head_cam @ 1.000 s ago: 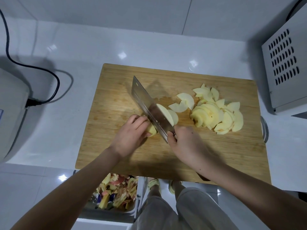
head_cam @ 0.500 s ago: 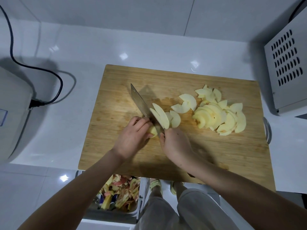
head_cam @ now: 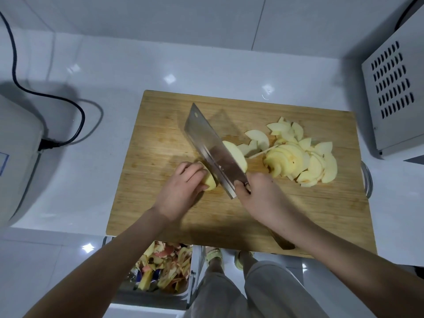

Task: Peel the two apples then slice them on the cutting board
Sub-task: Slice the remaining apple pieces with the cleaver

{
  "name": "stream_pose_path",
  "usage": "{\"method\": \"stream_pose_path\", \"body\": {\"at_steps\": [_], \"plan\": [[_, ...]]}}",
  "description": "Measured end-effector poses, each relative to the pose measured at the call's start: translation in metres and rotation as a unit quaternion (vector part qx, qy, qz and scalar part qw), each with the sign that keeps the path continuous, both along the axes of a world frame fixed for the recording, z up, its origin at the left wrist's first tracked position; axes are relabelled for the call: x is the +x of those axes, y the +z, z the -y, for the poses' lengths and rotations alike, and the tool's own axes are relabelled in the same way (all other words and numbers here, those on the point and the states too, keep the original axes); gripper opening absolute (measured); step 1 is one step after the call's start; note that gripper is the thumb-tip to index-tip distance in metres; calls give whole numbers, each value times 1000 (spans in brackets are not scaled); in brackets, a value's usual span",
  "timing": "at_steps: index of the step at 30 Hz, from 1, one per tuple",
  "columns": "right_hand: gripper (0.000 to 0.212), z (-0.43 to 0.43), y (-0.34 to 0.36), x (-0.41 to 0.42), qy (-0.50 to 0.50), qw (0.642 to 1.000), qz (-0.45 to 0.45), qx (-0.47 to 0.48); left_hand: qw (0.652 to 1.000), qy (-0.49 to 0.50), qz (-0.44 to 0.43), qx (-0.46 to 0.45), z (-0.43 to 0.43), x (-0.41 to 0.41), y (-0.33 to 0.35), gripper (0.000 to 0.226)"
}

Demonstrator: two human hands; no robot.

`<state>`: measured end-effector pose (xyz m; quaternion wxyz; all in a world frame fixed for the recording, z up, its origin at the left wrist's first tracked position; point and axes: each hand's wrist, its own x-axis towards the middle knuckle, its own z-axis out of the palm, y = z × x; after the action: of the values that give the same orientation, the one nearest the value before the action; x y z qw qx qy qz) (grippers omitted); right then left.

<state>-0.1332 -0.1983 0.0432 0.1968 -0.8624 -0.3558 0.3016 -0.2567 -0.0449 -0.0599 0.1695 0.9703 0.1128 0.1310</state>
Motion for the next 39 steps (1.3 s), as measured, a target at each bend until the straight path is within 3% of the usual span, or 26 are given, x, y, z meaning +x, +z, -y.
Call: {"method": "stream_pose_path", "body": {"at_steps": [9, 12, 20, 25, 33, 39], "plan": [[38, -3, 5, -10, 48, 996, 64, -48, 1000, -13, 10, 9, 0, 1, -6, 33], [31, -7, -1, -15, 58, 993, 91, -44, 999, -23, 33, 7, 0, 2, -6, 33], [26, -22, -36, -18, 39, 996, 71, -43, 999, 7, 36, -29, 2, -4, -12, 34], [26, -14, -26, -6, -11, 1000, -17, -17, 998, 15, 40, -40, 2, -5, -10, 32], [39, -6, 8, -13, 33, 998, 53, -33, 1000, 3, 11, -18, 0, -4, -10, 35], [35, -9, 2, -16, 52, 995, 71, -38, 999, -25, 28, -6, -2, 0, -8, 32]]}}
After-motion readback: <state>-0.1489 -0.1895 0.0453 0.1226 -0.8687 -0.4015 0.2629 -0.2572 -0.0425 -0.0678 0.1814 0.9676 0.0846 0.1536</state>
